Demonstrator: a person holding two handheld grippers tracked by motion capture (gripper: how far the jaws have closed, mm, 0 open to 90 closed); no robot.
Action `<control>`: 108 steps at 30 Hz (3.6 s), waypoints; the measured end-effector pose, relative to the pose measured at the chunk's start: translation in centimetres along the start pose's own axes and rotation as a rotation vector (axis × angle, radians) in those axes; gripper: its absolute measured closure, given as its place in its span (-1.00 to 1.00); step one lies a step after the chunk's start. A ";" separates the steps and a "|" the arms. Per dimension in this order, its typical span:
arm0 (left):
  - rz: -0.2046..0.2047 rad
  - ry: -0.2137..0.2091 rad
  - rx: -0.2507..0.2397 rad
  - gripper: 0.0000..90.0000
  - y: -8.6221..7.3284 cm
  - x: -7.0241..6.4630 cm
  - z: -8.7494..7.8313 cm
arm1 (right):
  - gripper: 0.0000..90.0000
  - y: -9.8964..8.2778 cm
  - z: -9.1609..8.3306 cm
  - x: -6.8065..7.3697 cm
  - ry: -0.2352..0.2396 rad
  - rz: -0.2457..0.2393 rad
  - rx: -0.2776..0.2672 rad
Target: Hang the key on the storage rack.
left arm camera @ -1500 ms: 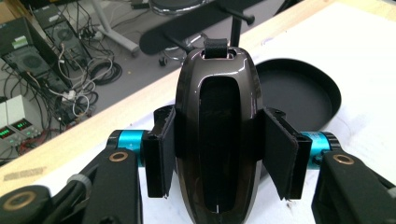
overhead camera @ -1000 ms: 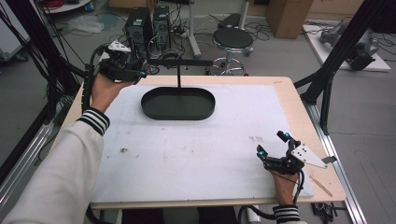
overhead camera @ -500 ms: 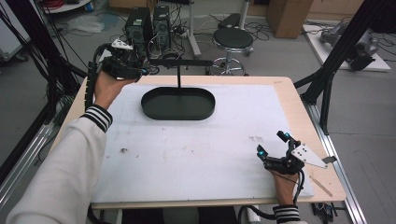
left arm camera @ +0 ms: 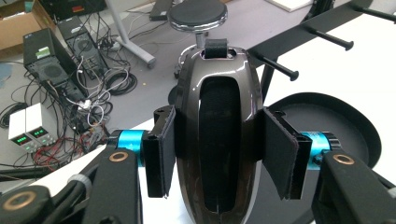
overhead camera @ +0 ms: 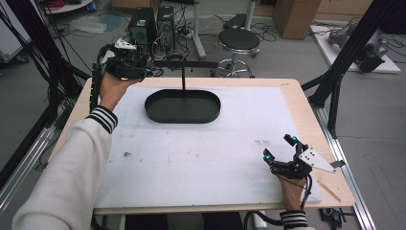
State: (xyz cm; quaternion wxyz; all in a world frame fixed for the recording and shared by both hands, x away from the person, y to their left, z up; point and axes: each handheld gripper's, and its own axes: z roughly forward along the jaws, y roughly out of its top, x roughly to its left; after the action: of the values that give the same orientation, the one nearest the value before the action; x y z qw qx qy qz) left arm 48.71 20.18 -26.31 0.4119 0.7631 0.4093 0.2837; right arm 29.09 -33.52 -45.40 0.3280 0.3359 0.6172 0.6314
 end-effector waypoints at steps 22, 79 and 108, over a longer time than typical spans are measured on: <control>-0.035 0.038 0.027 0.08 -1.2 1.3 1.2 | -0.99 0.0 0.0 0.0 0.001 -0.001 0.004; -0.109 -0.326 -0.073 -0.96 -9.7 -0.5 1.6 | -0.99 0.0 -0.1 0.0 0.003 0.004 0.003; -0.065 -0.234 -0.492 -0.96 -25.3 -3.7 -11.9 | -0.99 0.0 0.0 0.1 0.009 -0.010 0.003</control>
State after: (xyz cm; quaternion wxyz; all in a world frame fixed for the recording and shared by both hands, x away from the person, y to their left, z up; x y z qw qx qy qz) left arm 27.75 29.97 -42.49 0.6380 0.6543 0.3020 0.2713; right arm 29.00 -33.44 -45.40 0.3280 0.3303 0.6212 0.6304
